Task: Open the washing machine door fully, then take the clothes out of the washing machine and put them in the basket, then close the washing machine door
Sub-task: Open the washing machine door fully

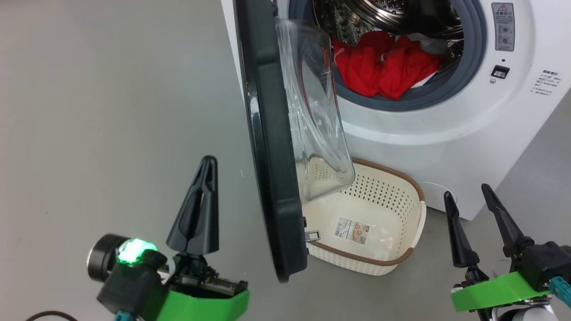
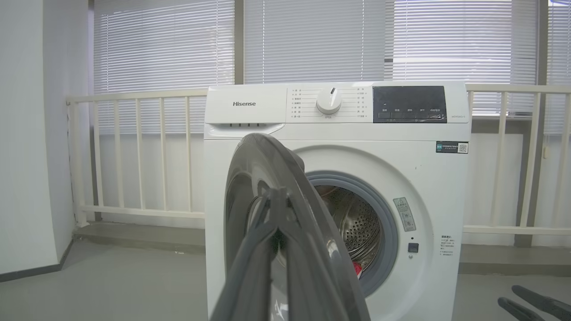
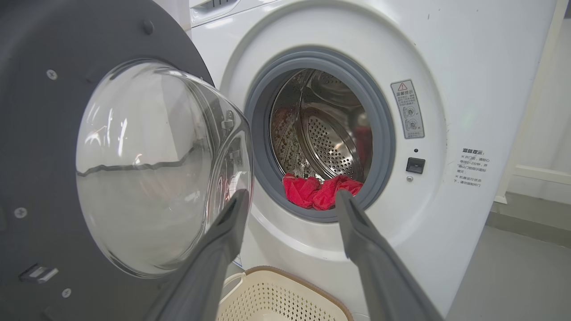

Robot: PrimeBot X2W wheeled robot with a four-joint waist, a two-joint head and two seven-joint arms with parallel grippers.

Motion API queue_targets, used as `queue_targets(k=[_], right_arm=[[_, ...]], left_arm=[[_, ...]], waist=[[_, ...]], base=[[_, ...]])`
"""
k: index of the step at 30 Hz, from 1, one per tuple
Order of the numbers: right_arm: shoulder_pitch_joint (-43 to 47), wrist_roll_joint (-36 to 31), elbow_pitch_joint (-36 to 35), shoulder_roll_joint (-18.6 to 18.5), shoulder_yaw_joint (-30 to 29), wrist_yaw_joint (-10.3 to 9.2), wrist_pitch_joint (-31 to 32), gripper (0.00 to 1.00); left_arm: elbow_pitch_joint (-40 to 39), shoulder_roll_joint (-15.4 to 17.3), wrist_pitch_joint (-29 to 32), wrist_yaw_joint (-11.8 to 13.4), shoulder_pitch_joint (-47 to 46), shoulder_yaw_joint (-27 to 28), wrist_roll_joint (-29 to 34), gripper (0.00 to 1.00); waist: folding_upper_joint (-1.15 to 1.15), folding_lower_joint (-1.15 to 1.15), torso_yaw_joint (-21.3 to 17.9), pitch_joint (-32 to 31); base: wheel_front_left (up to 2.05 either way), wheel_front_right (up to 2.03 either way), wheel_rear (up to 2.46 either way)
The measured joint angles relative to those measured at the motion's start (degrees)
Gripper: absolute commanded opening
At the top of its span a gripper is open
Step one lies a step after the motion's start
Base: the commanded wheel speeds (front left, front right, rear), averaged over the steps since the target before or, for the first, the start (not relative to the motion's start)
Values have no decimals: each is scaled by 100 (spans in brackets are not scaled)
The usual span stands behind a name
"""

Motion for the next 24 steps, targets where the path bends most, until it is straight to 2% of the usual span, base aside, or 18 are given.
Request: queue_targets(k=[5, 12, 19, 24], right_arm=[[-2, 0, -1, 0, 45, 0, 0, 100], [-5, 0, -7, -1, 49, 0, 0, 100], [-19, 8, -19, -1, 67, 0, 0, 100], [-21, 13, -21, -1, 87, 0, 0, 100]], left_arm=[[-382, -14, 0, -140, -150, -243, 116, 0], [-536, -25, 29, -438, -279, -998, 211, 0], [-160, -26, 472, -658, -355, -1551, 255, 0], [238, -27, 827, -647, -355, -1699, 115, 0]], waist=[[0, 0, -42, 12], [0, 0, -90, 66], [0, 0, -142, 108], [0, 0, -166, 113]], base=[[0, 0, 0], [0, 0, 0], [0, 0, 0], [0, 0, 0]])
